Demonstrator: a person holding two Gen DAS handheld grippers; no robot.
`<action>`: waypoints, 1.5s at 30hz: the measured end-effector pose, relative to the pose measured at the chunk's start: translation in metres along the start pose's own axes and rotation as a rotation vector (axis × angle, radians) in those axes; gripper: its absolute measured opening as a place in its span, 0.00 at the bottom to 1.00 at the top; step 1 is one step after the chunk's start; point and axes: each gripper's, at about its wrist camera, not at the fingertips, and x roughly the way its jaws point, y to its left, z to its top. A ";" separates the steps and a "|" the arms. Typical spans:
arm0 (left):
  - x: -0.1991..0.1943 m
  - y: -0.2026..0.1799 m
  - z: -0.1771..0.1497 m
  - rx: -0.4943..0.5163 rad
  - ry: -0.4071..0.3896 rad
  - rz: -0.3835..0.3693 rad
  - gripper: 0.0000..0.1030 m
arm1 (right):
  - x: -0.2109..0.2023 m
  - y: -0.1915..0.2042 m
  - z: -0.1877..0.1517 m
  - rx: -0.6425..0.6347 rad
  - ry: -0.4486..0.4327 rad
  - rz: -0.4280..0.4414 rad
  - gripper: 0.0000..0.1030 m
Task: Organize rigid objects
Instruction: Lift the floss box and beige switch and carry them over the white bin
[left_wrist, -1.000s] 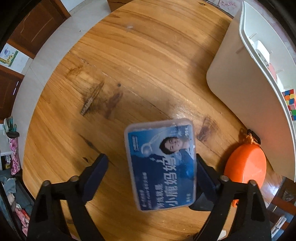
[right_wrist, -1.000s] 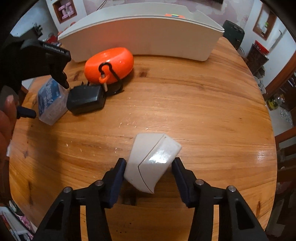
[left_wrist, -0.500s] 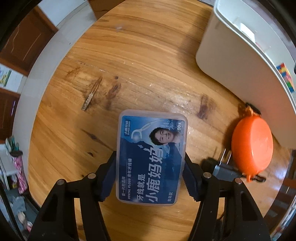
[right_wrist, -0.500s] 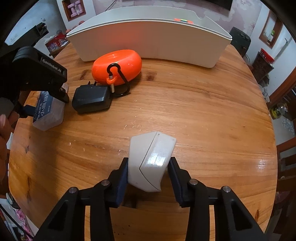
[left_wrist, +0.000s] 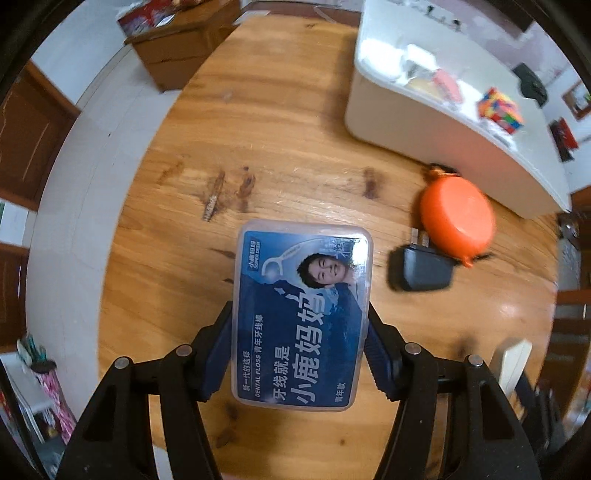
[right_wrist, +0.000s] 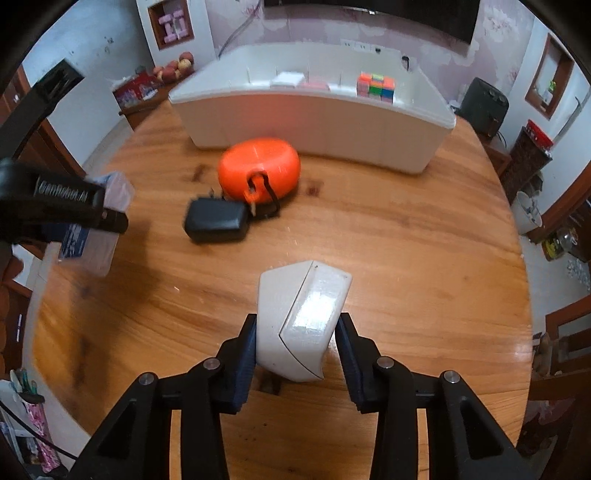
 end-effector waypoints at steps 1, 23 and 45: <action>-0.006 0.002 0.002 0.011 -0.008 -0.007 0.65 | -0.009 0.000 0.004 0.003 -0.011 0.007 0.40; -0.203 -0.070 0.095 0.294 -0.390 -0.019 0.65 | -0.172 -0.056 0.170 0.019 -0.362 0.008 0.40; -0.117 -0.116 0.214 0.312 -0.360 -0.045 0.65 | -0.066 -0.083 0.360 0.132 -0.269 0.083 0.40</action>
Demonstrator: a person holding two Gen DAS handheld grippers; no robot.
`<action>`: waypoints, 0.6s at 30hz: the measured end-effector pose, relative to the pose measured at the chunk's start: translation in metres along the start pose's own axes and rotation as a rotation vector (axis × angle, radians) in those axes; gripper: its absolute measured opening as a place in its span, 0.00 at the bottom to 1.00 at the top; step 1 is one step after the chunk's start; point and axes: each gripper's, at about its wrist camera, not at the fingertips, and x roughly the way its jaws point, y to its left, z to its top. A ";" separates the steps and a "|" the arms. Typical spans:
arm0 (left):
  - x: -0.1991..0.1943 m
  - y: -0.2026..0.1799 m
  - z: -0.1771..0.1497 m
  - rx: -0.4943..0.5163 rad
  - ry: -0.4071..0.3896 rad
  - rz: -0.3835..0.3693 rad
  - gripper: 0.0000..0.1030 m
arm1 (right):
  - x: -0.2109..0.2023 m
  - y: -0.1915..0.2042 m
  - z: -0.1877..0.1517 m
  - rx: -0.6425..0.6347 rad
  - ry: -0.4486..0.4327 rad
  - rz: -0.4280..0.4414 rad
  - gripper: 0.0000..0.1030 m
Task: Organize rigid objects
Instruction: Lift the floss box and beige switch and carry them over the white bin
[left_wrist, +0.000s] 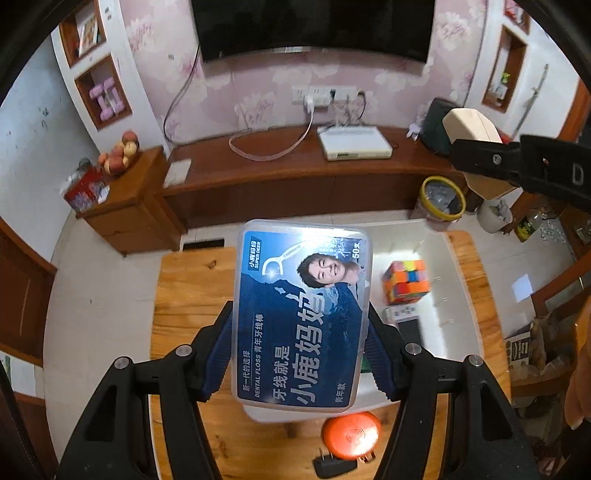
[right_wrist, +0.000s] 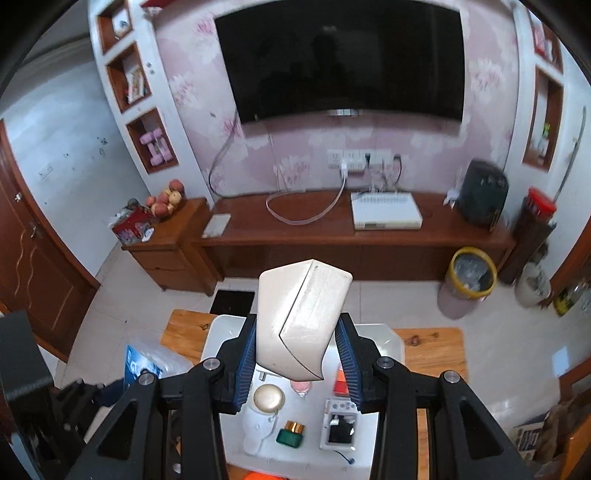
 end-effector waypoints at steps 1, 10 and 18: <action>0.008 0.001 -0.001 -0.004 0.011 -0.002 0.65 | 0.016 -0.001 0.000 0.005 0.025 0.000 0.40; 0.089 0.003 -0.029 -0.041 0.186 -0.057 0.65 | 0.133 -0.011 -0.036 0.038 0.242 -0.015 0.40; 0.119 0.000 -0.040 -0.053 0.247 -0.097 0.65 | 0.198 -0.009 -0.067 0.012 0.374 -0.064 0.41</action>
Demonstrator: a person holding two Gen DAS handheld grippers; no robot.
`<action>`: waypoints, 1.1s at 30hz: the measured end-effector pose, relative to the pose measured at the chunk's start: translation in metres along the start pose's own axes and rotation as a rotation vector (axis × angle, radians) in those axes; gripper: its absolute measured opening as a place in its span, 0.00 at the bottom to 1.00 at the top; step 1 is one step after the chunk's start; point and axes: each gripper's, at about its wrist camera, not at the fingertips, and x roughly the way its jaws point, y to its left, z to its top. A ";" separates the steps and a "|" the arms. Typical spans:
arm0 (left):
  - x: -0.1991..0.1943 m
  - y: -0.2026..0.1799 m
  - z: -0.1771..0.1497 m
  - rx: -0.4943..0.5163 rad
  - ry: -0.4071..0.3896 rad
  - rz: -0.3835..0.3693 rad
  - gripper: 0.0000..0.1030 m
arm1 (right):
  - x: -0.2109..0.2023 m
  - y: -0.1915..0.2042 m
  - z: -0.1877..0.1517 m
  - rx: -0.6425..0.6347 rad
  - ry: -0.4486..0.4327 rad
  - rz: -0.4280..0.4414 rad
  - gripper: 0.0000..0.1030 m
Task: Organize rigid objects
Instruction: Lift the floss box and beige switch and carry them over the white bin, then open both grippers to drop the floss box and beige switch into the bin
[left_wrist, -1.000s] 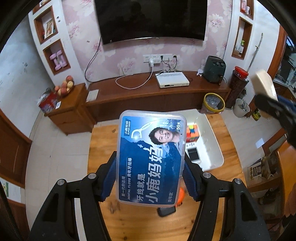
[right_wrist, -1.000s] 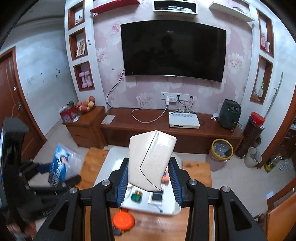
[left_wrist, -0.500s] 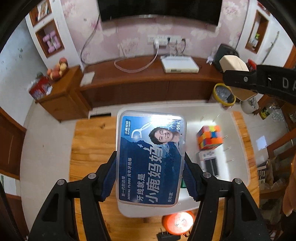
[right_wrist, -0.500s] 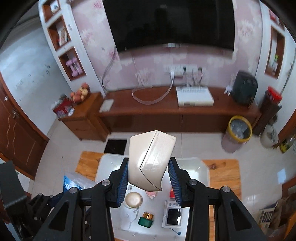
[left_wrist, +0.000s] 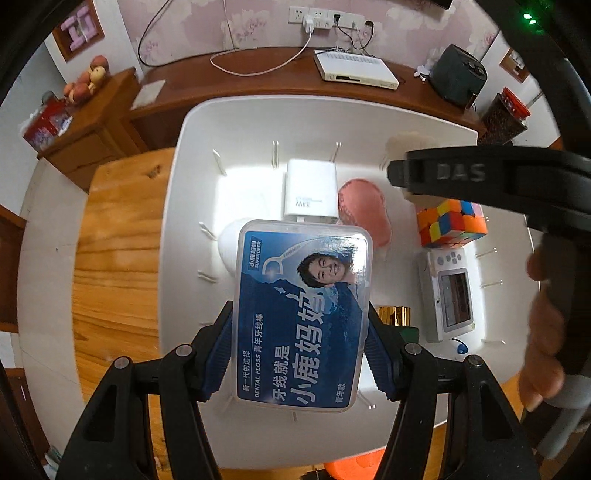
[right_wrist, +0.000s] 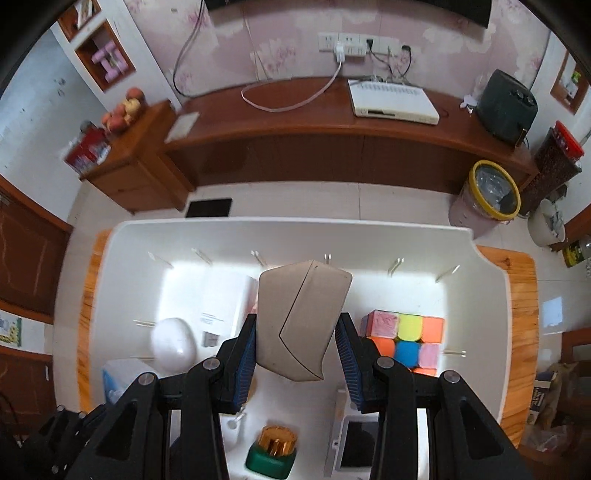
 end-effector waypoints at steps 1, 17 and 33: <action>0.002 0.001 0.000 -0.002 0.003 -0.003 0.65 | 0.006 0.001 0.000 -0.006 0.011 -0.005 0.41; 0.005 0.005 -0.002 -0.030 -0.004 -0.018 0.92 | 0.017 0.007 0.001 -0.066 0.006 -0.041 0.60; -0.070 0.003 -0.039 0.018 -0.139 0.066 0.96 | -0.075 0.017 -0.029 -0.106 -0.181 -0.018 0.60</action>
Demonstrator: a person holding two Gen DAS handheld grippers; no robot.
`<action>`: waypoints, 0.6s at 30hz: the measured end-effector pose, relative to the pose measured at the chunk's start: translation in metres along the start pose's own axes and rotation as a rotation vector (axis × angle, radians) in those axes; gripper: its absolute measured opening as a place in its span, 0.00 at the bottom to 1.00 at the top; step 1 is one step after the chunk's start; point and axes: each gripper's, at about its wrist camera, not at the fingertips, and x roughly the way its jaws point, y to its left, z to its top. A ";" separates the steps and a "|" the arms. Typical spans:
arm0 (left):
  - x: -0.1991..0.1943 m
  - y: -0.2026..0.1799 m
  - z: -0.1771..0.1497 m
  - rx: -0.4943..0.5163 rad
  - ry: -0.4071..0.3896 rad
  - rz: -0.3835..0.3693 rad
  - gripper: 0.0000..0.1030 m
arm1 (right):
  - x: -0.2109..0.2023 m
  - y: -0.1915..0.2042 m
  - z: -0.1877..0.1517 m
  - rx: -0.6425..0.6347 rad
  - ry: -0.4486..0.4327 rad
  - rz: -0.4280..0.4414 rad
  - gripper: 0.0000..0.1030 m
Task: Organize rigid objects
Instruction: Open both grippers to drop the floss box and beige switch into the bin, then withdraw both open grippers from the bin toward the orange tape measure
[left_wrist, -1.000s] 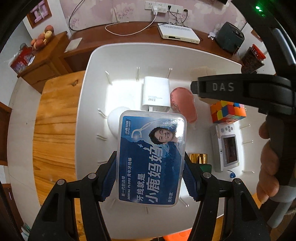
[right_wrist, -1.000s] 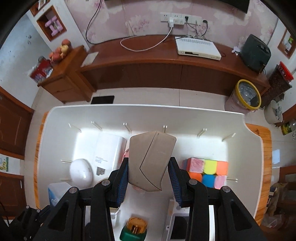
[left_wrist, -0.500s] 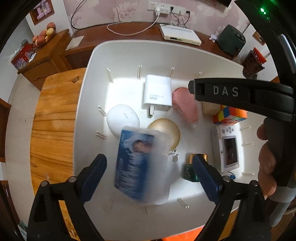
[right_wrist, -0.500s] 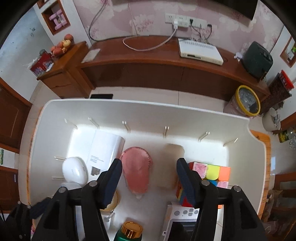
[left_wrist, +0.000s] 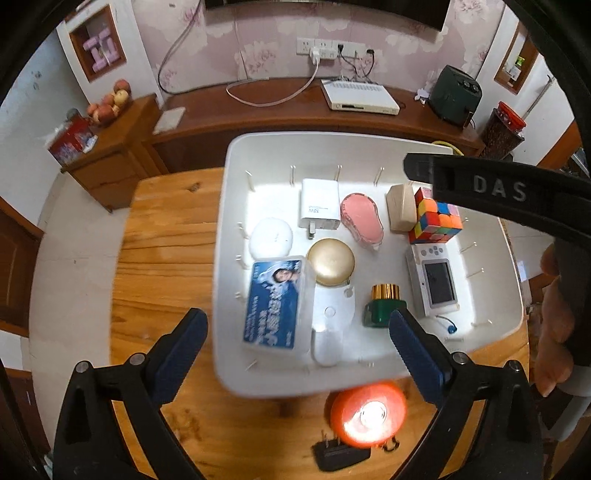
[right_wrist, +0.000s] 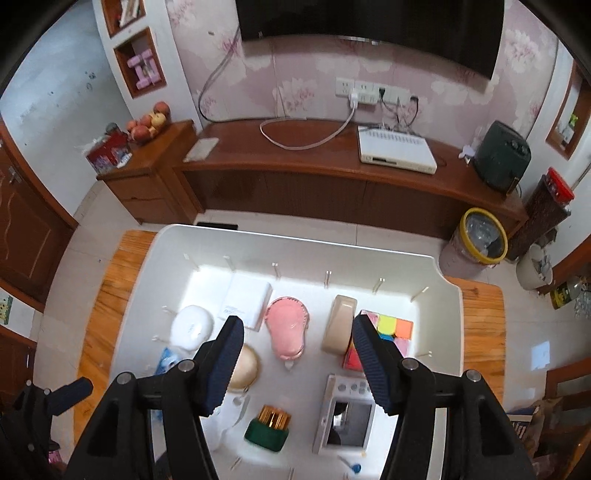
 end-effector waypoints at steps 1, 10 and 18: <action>-0.005 0.001 -0.002 0.003 -0.009 0.005 0.96 | -0.009 0.001 -0.003 -0.003 -0.013 -0.002 0.60; -0.066 0.005 -0.030 0.003 -0.093 0.045 0.96 | -0.085 0.009 -0.033 -0.013 -0.119 -0.020 0.60; -0.105 0.007 -0.060 -0.009 -0.145 0.077 0.96 | -0.143 0.008 -0.062 0.002 -0.201 -0.065 0.60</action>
